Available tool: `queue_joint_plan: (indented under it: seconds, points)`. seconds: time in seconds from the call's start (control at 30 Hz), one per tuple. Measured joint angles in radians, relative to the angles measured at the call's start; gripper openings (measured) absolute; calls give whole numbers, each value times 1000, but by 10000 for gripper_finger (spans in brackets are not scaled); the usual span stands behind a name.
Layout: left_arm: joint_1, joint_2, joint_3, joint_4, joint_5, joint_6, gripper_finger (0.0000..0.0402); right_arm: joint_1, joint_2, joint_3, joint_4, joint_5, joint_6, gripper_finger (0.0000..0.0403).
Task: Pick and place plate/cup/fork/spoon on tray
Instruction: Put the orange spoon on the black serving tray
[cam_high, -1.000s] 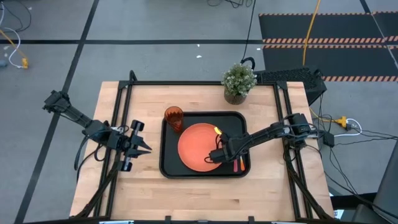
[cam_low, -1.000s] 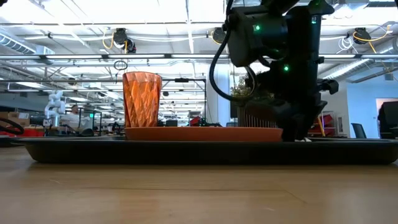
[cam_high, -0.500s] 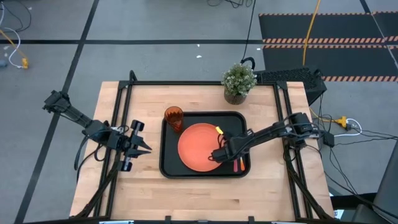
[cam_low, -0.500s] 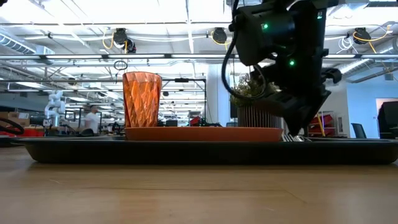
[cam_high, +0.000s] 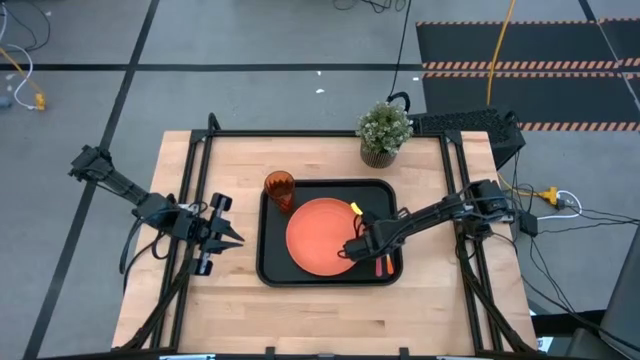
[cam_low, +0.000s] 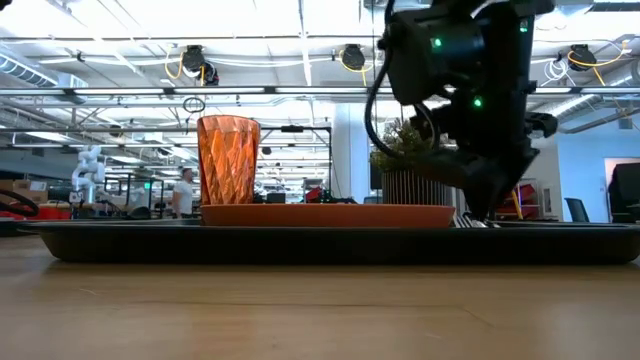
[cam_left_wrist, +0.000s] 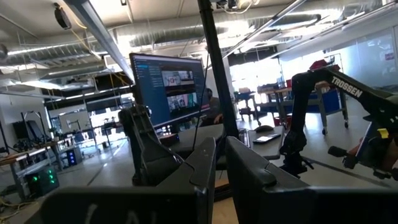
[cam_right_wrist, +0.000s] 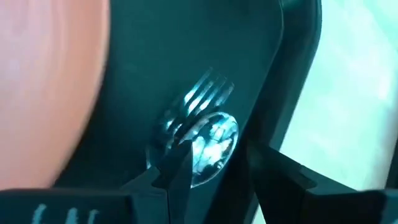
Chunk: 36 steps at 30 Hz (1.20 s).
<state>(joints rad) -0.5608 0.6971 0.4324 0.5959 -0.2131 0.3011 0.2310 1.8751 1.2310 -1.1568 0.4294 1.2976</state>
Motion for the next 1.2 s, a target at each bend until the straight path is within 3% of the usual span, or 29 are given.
queue_joint_plan:
  seconds: [0.87, 1.2]
  points:
    - [0, 0, 0, -2, 0, 3, 42, -5, -3, -49, 6, 48, 26, 146]
    - [0, 0, 0, -2, 0, 4, 42, -8, -3, -49, -2, 150, 52, 146]
